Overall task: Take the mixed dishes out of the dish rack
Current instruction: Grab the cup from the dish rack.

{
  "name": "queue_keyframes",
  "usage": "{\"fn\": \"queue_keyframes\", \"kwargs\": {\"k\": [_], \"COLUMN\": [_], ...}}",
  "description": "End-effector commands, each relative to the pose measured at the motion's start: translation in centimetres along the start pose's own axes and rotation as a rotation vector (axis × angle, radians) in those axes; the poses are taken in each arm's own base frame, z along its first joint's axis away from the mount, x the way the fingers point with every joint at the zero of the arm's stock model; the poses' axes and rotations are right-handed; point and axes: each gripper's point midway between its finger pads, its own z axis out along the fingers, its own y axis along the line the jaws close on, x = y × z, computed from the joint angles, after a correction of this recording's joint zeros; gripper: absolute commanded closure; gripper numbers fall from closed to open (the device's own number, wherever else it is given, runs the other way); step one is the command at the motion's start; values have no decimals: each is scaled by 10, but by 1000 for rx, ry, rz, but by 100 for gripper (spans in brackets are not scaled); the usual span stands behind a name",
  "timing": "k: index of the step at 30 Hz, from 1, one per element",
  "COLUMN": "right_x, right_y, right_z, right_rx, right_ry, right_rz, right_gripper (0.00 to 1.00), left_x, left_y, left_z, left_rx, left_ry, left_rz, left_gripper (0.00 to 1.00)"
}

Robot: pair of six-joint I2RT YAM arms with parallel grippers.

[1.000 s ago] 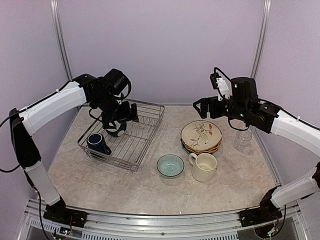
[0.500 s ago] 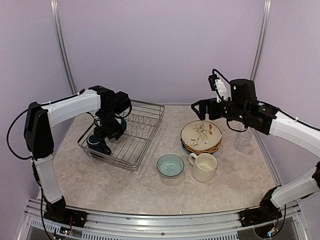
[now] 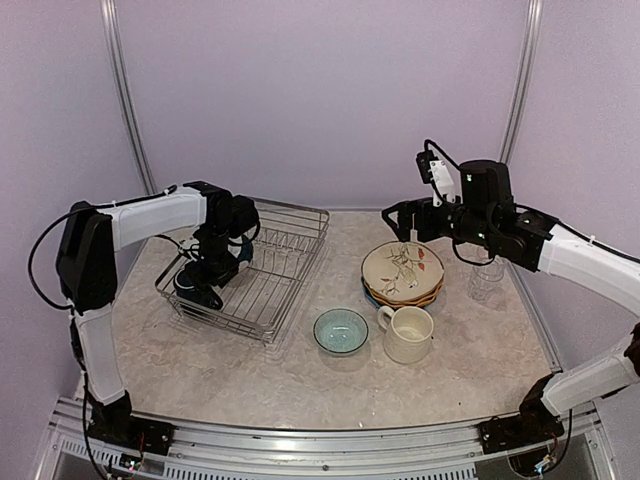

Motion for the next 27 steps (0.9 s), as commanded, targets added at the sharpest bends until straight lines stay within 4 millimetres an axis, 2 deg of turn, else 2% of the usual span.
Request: {"fn": "queue_keyframes", "kwargs": {"k": [1,6,12,18,22,25,27], "right_x": [-4,-2,-3,-5,-8,-10,-10], "right_y": [1,3,5,5,8,9,9], "right_z": [4,5,2,1,3,5,7], "right_rx": [-14,-25,-40,-41,-53,-55,-55], "right_ry": [-14,-9,-10,-21,-23,-23,-20], "right_rz": [2,10,21,32,36,40,40], "right_gripper": [0,0,0,0,0,0,0], "left_x": [-4,-13,-20,-19,-16,-12,-7], "left_y": [3,-1,-4,-5,-11,-19,-23], "left_z": [17,30,35,35,24,7,-8], "left_rx": [-48,-59,-61,-47,2,66,115], "left_ry": [-26,-99,-150,-153,-145,-145,-139], "left_rz": [-52,-74,-31,1,33,72,99], "left_gripper": [48,54,58,79,90,99,100]}}
